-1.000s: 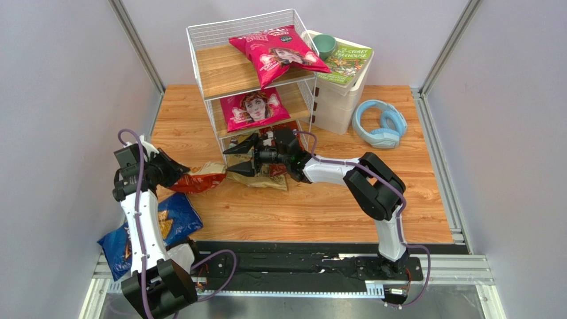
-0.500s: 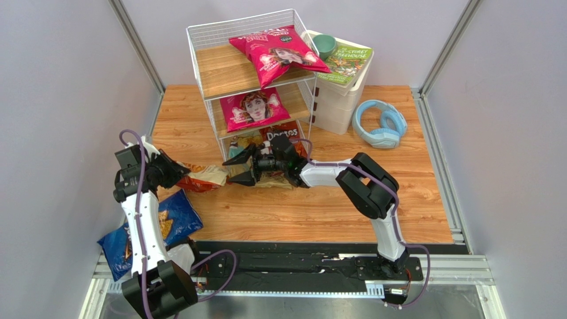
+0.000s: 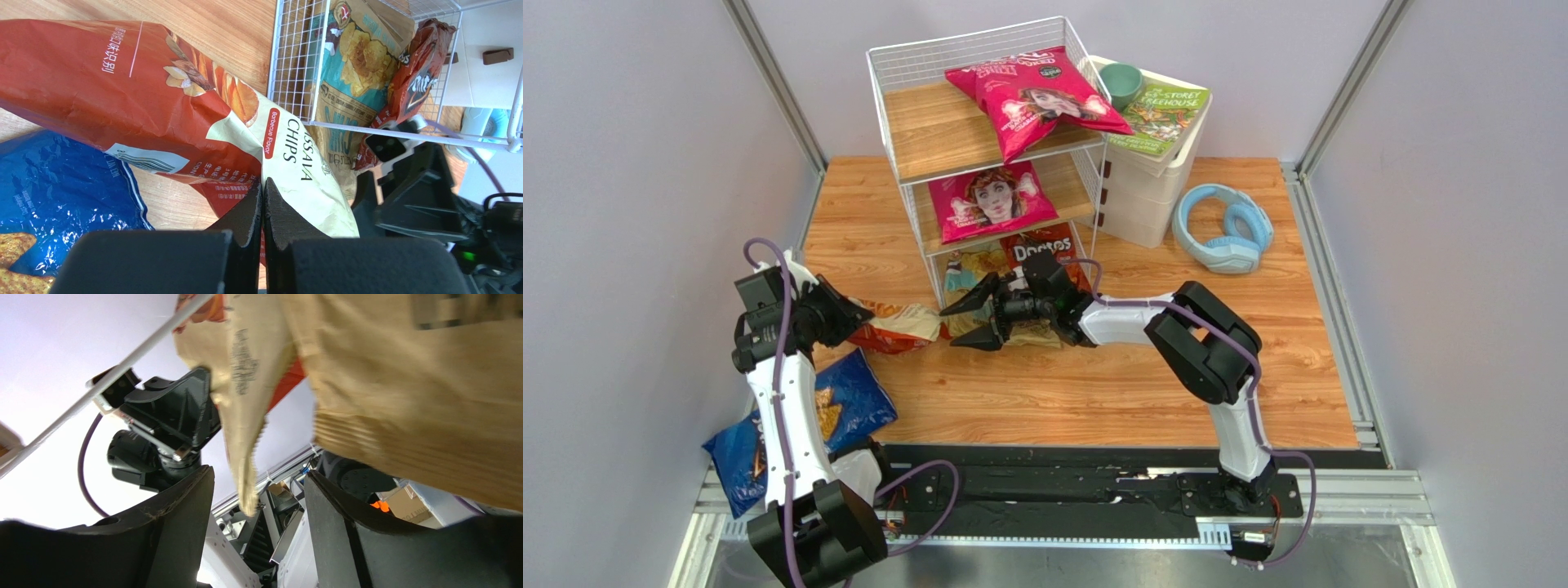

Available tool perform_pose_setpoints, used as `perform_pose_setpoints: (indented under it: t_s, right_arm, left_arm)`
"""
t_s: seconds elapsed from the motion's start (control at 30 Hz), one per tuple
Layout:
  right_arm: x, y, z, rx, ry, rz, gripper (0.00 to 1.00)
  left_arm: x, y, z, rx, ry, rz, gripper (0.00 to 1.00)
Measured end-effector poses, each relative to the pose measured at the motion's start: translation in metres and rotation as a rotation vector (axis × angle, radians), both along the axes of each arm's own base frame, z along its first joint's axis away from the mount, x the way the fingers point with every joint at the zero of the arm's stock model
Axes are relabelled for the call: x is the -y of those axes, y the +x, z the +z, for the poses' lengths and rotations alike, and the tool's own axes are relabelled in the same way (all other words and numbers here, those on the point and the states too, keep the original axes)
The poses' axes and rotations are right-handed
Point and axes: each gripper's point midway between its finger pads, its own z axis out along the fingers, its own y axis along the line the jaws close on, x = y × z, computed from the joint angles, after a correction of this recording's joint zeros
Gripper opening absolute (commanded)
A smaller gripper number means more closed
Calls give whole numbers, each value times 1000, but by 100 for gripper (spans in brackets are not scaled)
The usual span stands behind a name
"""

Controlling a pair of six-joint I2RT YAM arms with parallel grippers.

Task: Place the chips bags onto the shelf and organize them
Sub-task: Pick up the potato chip from the center of the board.

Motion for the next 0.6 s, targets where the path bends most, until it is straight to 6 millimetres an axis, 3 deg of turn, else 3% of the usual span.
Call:
perform_pose_setpoints:
  t_s: [0.2,0.3,0.6]
  right_arm:
    - [-11,10,31,52,59,-2,61]
    - [-16,13,36,61,73,-1,61]
    - [-28,6,2,-23,23,12,61]
  left_arm:
    - [0,0,0,1,1,-4,0]
    - [0,0,0,0,0,-5,0]
    - [0,0,-1,-1,0,-6,0]
